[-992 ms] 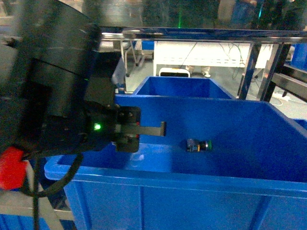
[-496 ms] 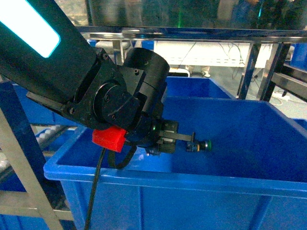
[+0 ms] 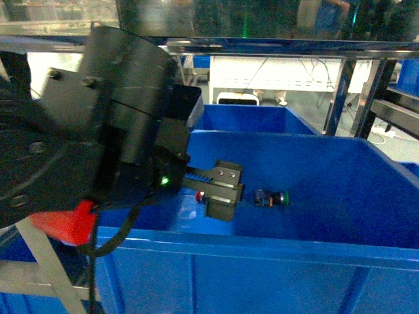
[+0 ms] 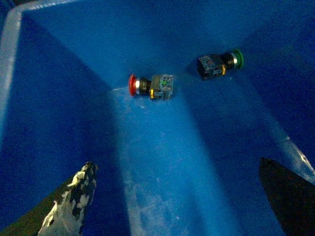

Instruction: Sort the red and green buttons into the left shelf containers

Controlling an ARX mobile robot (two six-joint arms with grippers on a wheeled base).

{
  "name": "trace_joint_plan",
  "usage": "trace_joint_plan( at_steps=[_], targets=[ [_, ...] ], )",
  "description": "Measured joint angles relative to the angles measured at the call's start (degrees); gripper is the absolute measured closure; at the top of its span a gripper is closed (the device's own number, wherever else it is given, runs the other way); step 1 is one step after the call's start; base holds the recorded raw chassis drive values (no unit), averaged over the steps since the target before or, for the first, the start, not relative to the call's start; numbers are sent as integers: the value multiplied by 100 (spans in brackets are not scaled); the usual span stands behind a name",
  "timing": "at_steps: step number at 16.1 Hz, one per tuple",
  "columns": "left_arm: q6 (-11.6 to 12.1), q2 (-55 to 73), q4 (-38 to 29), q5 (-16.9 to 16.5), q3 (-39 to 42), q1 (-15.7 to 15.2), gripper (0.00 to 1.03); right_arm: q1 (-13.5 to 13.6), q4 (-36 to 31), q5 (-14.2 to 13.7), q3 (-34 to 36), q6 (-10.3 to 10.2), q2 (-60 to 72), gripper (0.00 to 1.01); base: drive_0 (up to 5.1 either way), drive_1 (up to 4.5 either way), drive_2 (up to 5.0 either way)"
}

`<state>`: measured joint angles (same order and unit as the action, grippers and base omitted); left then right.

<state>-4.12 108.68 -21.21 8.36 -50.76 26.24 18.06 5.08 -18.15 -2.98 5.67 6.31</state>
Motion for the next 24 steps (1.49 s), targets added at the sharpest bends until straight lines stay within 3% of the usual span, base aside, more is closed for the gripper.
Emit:
trace_joint_plan(
  at_steps=[4,6,8,9,11,12,13,14,17,18,19,20,21,22,24],
  targets=[
    [157,-1637,-197,-260,1827,-247,5,0,0,0,0,0,0,3,0,0,0],
    [155,-2802,-540,-455,2651,-595,5,0,0,0,0,0,0,3,0,0,0],
    [94,-4253,-791,-229,3316,-1154,5,0,2,0,0,0,0,3,0,0,0],
    [-44,-4909,-776,-48,3499,-1377,5,0,0,0,0,0,0,3,0,0,0],
    [-151,-5184,-863,-31,3488,-1375,5,0,0,0,0,0,0,3,0,0,0],
    [-79,-4977,-1388,87,3626,-1338,9,0,2,0,0,0,0,3,0,0,0],
    [101,-4883,-2184,240,3926,-1408,19,-57,-546,85,173,-144,-140,10,0,0,0],
    [210,-5134,-2529,223,4240,-1563,32,-304,-726,339,221,-306,-446,23,0,0,0],
    [308,-5980,-2166,-83,4511,-1878,68,-887,-573,885,221,-446,-538,59,0,0,0],
    [310,-6220,-1965,-181,4642,-1961,81,-1340,-463,1449,221,-461,-610,72,0,0,0],
    [310,-6463,-1843,-243,4728,-2033,92,-1790,-485,1687,221,-468,-605,83,0,0,0],
    [302,-6483,-2170,-352,4896,-2133,101,-1858,-487,1746,221,-479,-605,96,0,0,0],
    [328,-6704,-1792,-767,4988,-2538,101,-1799,-490,1829,221,-479,-605,99,0,0,0],
    [328,-6944,-1626,-750,4992,-2664,101,-1808,-483,1818,221,-481,-605,99,0,0,0],
    [330,-7412,-1272,-837,4992,-2610,101,-1808,-485,1818,221,-481,-605,99,0,0,0]
  ],
)
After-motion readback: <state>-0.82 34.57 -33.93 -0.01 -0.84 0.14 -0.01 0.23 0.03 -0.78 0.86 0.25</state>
